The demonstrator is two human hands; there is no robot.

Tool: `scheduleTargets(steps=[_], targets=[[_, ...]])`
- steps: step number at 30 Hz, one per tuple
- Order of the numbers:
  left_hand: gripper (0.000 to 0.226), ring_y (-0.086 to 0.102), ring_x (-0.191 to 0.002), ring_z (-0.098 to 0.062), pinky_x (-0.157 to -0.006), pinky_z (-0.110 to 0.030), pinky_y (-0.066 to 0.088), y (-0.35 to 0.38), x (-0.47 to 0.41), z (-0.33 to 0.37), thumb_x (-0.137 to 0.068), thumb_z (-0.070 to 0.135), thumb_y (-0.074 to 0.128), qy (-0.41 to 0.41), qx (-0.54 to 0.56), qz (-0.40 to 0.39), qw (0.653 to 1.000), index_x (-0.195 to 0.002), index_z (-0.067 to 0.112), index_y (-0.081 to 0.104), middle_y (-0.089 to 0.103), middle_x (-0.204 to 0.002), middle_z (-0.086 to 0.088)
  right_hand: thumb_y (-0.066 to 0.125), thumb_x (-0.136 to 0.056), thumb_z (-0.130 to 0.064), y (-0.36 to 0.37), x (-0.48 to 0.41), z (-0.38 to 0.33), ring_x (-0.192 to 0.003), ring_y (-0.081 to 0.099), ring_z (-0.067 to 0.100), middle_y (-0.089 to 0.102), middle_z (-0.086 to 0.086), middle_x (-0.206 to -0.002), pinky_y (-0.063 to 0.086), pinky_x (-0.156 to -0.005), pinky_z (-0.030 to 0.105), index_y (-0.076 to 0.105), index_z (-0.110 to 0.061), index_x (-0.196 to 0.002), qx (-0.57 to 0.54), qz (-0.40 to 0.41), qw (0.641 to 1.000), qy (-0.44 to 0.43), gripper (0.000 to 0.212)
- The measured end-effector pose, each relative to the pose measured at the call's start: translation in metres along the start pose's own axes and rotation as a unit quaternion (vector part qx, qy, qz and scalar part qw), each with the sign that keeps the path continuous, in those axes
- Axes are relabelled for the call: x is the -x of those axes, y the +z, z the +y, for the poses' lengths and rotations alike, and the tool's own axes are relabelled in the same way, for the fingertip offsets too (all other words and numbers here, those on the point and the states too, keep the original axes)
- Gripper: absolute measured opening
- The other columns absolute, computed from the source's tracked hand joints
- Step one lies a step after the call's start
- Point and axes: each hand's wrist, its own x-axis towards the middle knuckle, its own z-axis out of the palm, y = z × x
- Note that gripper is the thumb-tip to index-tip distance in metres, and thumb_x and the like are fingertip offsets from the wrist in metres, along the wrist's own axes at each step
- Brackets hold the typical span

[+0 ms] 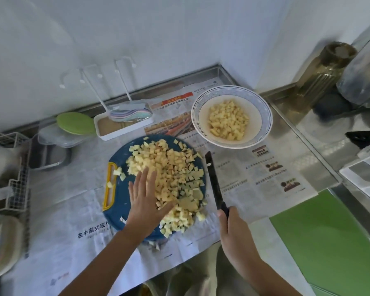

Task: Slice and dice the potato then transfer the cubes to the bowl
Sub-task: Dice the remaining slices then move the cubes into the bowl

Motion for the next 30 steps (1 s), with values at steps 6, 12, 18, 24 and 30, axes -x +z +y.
scheduleTargets(steps=[6,12,18,24,30], targets=[[0.083,-0.008,-0.147,-0.025,-0.115,-0.050,-0.005,0.022,0.030,0.010,-0.087,0.075,0.032,0.225,-0.136,-0.069,0.962,-0.153,0.027,0.013,0.003,-0.161,-0.004,0.037,-0.101,-0.035,0.002,0.013,0.012,-0.041,0.043,0.007,0.049,0.000,-0.058,0.036,-0.045,0.027,0.044,-0.020,-0.082,-0.056,0.017,0.998,0.009,0.026],[0.041,0.026,-0.143,-0.025,-0.117,-0.048,0.013,0.053,0.018,0.028,-0.098,0.035,0.043,0.387,-0.112,-0.024,0.915,-0.136,0.023,0.052,0.042,-0.149,-0.002,0.030,-0.088,-0.057,0.007,0.025,0.016,-0.044,0.046,0.022,0.053,0.018,-0.061,0.041,-0.051,0.045,0.044,-0.016,-0.077,-0.090,0.074,0.993,0.022,0.045],[0.027,0.053,-0.114,-0.019,-0.118,-0.037,0.016,0.029,-0.002,0.005,-0.088,0.030,0.054,0.386,-0.073,-0.029,0.919,-0.109,0.019,0.067,0.065,-0.116,0.000,0.029,-0.087,-0.056,0.011,0.029,0.018,-0.043,0.045,0.015,0.050,0.006,-0.055,0.041,-0.051,0.041,0.042,-0.022,-0.075,-0.068,0.069,0.995,0.008,0.038],[0.026,0.050,-0.116,-0.018,-0.116,-0.046,0.020,0.004,-0.025,-0.024,-0.091,0.037,0.047,0.330,-0.097,-0.008,0.939,-0.105,0.022,0.063,0.063,-0.111,-0.001,0.027,-0.086,-0.059,0.007,0.029,0.017,-0.043,0.042,0.015,0.048,0.009,-0.056,0.039,-0.052,0.044,0.041,-0.021,-0.074,-0.068,0.065,0.996,0.002,0.042],[0.019,0.047,-0.125,-0.030,-0.115,-0.054,0.012,-0.019,-0.042,-0.018,-0.092,0.018,0.059,0.136,-0.007,0.088,0.987,-0.105,0.014,0.072,0.063,-0.121,-0.008,0.027,-0.086,-0.063,0.001,0.025,0.023,-0.040,0.040,0.014,0.048,0.011,-0.054,0.040,-0.050,0.045,0.043,-0.019,-0.075,-0.079,0.082,0.993,-0.002,0.047]])
